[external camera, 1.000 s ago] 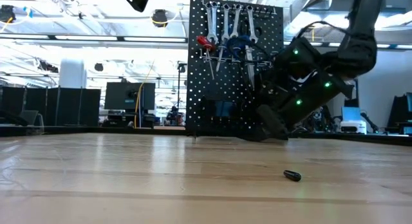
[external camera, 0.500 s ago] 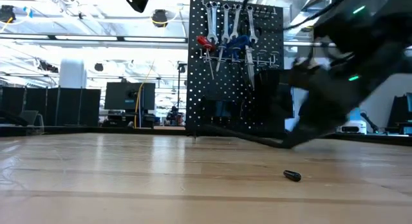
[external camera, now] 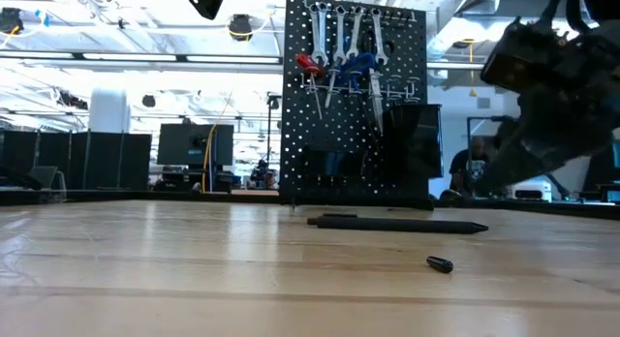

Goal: Hang tools onto peg board
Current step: Put the black pen into the right black bin on the pegboard, then return To Home Position

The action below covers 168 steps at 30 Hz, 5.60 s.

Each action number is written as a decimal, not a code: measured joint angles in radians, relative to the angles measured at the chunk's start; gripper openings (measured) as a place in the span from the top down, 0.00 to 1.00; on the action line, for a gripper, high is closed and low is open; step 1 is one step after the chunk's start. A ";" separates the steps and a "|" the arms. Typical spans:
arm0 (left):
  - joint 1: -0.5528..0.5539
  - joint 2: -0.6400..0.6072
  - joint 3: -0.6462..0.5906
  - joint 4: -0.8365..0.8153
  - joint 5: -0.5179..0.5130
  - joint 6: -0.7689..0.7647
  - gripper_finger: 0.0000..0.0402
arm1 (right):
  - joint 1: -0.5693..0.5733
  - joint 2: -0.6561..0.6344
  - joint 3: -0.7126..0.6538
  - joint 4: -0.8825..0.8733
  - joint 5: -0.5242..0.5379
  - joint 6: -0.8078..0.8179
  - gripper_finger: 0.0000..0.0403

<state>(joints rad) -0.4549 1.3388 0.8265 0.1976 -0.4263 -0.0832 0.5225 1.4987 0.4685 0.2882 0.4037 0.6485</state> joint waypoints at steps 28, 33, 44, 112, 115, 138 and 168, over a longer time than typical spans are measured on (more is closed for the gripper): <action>0.000 0.000 0.000 0.001 0.000 0.000 0.67 | -0.205 0.492 0.417 -0.068 -0.153 -0.347 0.81; 0.000 0.000 0.000 0.004 0.000 -0.004 0.67 | -0.166 0.459 0.383 -0.089 -0.075 -0.278 0.92; 0.000 0.000 0.001 0.006 0.000 -0.011 0.67 | -0.093 0.006 0.184 -0.058 0.462 -0.363 0.96; 0.000 0.000 0.001 0.029 0.000 0.023 0.67 | -0.661 -0.370 -0.098 0.728 -0.021 -0.763 0.63; 0.000 0.000 0.001 0.030 0.000 0.020 0.67 | -0.562 -0.482 -0.069 0.357 -0.021 -0.653 0.67; 0.148 -0.412 0.000 -0.105 -0.012 -0.037 0.83 | -0.143 -1.149 0.122 -0.478 -0.047 -0.506 0.77; 0.159 -1.236 -0.716 -0.086 -0.035 -0.035 1.00 | -0.110 -1.416 -0.356 -0.279 -0.146 -0.471 0.87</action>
<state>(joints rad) -0.2955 0.1029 0.1102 0.1113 -0.4610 -0.1185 0.4123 0.0830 0.1125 0.0093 0.2581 0.1778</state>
